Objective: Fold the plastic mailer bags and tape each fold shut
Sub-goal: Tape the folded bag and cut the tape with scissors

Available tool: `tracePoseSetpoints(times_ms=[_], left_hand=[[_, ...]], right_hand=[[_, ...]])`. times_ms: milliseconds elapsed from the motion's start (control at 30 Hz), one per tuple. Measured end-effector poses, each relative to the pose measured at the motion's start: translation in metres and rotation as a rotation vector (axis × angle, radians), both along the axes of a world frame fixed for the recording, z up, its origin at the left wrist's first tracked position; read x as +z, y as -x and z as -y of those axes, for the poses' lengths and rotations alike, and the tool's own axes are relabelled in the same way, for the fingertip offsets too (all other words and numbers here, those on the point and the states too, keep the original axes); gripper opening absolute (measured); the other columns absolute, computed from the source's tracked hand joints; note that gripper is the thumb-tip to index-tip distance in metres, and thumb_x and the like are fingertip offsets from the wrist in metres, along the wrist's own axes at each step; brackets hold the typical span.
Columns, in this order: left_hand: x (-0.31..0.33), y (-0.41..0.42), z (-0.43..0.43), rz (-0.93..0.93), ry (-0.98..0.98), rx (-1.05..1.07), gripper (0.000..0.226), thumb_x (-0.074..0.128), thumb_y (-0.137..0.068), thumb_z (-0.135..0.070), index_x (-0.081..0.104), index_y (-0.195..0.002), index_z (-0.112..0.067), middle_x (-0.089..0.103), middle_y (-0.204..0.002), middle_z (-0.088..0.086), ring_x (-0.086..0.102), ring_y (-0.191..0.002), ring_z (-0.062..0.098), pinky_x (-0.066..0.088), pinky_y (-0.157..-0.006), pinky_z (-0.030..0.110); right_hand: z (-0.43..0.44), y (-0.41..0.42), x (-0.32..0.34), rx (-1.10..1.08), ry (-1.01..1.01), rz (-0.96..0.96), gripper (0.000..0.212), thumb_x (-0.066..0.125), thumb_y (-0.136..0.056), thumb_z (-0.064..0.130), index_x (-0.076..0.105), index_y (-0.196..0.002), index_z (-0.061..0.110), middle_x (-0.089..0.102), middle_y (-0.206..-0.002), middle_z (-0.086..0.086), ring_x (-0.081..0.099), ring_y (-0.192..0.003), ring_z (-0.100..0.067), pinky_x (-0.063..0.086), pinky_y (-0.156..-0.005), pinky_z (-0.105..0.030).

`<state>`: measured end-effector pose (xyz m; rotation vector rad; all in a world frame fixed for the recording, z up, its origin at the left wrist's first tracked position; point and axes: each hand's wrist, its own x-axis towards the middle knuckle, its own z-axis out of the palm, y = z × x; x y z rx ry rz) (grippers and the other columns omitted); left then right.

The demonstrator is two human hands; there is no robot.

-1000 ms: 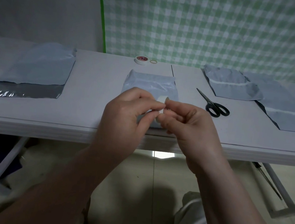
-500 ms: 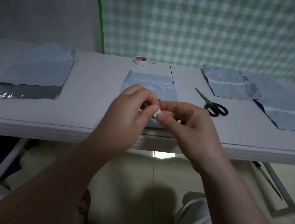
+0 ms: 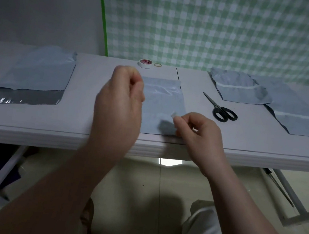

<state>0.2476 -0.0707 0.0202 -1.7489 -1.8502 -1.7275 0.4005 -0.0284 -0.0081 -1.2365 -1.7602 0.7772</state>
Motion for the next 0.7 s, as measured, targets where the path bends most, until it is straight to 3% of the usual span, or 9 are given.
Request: tracePoseSetpoints(times_ms=[133,200,267,433,567,700], left_hand=[[0.000,0.019,-0.011,0.039,0.215,-0.153,0.016,0.052,-0.094,-0.016,0.061,-0.106,-0.020,0.066,-0.089,-0.006,0.061,-0.083,0.009,0.051,-0.083,0.030],[-0.001,0.015,-0.011,-0.058,0.299,-0.216,0.023,0.056,-0.093,-0.020,0.067,-0.113,-0.018,0.067,-0.103,-0.006,0.057,-0.088,0.002,0.045,-0.084,0.011],[-0.001,0.012,-0.010,-0.089,0.340,-0.239,0.026,0.058,-0.092,-0.022,0.068,-0.116,-0.018,0.067,-0.107,-0.009,0.056,-0.090,-0.001,0.036,-0.080,0.002],[0.001,0.016,-0.008,-0.034,0.294,-0.219,0.012,0.063,-0.089,-0.019,0.075,-0.089,-0.019,0.067,-0.081,-0.020,0.061,-0.083,-0.003,0.040,-0.071,0.005],[0.000,0.014,-0.008,-0.134,0.233,-0.164,0.012,0.060,-0.090,-0.015,0.069,-0.082,-0.014,0.065,-0.078,-0.007,0.057,-0.077,0.007,0.042,-0.069,0.018],[-0.005,0.012,-0.011,-0.252,0.202,-0.082,0.017,0.050,-0.094,-0.009,0.061,-0.082,-0.006,0.060,-0.079,0.006,0.052,-0.076,0.020,0.033,-0.065,0.027]], right_hand=[[0.007,0.003,0.005,0.124,-0.055,-0.063,0.025,0.061,-0.088,0.028,0.061,-0.068,0.014,0.062,-0.066,0.003,0.057,-0.066,-0.014,0.043,-0.065,-0.028],[0.008,0.009,0.007,0.176,-0.091,-0.071,0.025,0.062,-0.089,0.028,0.062,-0.069,0.014,0.062,-0.066,0.005,0.057,-0.065,-0.010,0.045,-0.065,-0.028],[0.006,0.011,0.006,0.197,-0.117,-0.057,0.025,0.060,-0.088,0.032,0.062,-0.069,0.015,0.062,-0.067,0.007,0.056,-0.066,-0.007,0.044,-0.064,-0.026],[0.004,0.012,0.004,0.172,-0.130,-0.038,0.022,0.057,-0.084,0.038,0.062,-0.069,0.022,0.062,-0.068,0.011,0.055,-0.077,-0.011,0.041,-0.067,-0.025],[0.007,0.017,0.007,0.182,-0.121,-0.061,0.023,0.058,-0.085,0.040,0.062,-0.070,0.022,0.063,-0.073,0.013,0.057,-0.083,-0.012,0.043,-0.070,-0.030],[0.008,0.024,0.015,0.185,-0.075,-0.146,0.030,0.065,-0.088,0.032,0.061,-0.069,0.010,0.064,-0.065,-0.003,0.057,-0.064,-0.016,0.042,-0.061,-0.031]])
